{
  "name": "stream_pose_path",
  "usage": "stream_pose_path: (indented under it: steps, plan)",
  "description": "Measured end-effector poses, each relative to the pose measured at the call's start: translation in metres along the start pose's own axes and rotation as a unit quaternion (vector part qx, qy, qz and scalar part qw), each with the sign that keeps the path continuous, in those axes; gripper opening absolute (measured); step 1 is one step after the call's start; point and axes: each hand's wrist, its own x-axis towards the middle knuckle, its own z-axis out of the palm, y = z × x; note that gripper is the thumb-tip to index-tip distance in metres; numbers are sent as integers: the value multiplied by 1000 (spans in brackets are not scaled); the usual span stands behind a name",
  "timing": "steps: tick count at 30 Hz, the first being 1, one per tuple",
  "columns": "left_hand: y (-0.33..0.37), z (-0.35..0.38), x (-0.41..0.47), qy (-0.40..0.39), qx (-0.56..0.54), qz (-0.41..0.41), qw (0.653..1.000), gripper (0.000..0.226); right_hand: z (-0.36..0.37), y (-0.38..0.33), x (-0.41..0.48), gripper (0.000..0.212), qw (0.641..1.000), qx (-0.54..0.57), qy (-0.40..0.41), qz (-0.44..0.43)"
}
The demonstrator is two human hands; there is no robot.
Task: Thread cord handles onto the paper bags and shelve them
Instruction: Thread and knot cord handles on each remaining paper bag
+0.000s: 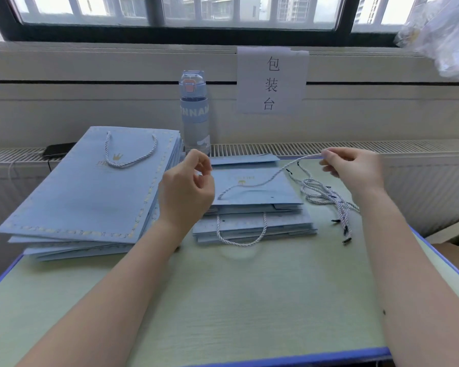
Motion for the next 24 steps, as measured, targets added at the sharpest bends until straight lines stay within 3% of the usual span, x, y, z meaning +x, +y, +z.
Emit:
stream_pose_path:
  steps: [4,6,8,10,17,24]
  plan:
    - [6,7,-7,-75,-9,38,996,14,21,-18,-16,14,987,52,-148,20]
    - [12,13,-13,-189,-32,53,980,20,31,-21,-21,20,973,79,-211,37]
    - [12,21,-19,-306,12,54,950,32,38,-21,-26,23,958,88,-271,44]
    - [8,26,-22,-338,66,83,935,38,43,-20,-30,21,952,43,-303,14]
    - [6,21,-14,-354,132,101,920,40,46,-14,-32,4,971,-1,-237,-17]
    - [8,10,-10,-398,77,142,903,24,47,-11,-29,24,969,-25,-244,12]
